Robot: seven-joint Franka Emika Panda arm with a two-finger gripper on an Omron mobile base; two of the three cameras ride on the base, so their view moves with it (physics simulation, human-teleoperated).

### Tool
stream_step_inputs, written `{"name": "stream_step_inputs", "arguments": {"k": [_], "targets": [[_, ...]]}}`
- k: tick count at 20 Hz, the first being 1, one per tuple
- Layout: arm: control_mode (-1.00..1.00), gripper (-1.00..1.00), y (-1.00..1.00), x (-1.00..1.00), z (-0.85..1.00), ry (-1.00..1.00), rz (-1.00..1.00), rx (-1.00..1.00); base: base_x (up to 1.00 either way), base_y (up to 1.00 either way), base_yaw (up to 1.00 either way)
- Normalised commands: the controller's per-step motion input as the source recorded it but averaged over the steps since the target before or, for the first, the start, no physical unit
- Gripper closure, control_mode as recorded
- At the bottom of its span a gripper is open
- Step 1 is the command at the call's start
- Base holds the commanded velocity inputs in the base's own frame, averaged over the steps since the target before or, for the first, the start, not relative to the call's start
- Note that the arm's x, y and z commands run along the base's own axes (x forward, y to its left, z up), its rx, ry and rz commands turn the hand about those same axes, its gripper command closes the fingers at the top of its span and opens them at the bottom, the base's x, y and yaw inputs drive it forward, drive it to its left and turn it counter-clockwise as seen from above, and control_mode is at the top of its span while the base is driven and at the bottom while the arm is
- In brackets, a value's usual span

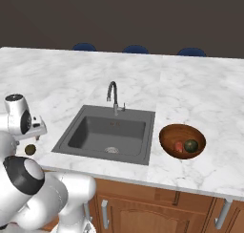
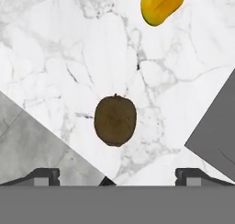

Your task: There is a mixed pile of frozen fruits and vegetables on the counter. Locate all the frozen vegetables and place the items in a bowl on the counter. Take all the frozen fruits and defrost them in a running sink.

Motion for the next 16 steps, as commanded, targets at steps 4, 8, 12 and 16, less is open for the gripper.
{"name": "stream_step_inputs", "arguments": {"k": [4, 8, 12, 16], "targets": [[-1.00, -1.00, 0.23, 0.25, -0.28, 0.01, 0.00, -0.01, 0.00, 0.00, 0.00], [-1.00, -1.00, 0.10, 0.28, -0.33, 0.04, 0.00, -0.01, 0.00, 0.00, 0.00], [-1.00, -1.00, 0.08, 0.03, -0.38, 0.07, 0.00, -0.02, 0.00, 0.00, 0.00], [-1.00, -1.00, 0.16, 0.01, -0.37, 0.05, -0.01, -0.03, 0.00, 0.00, 0.00]]}}
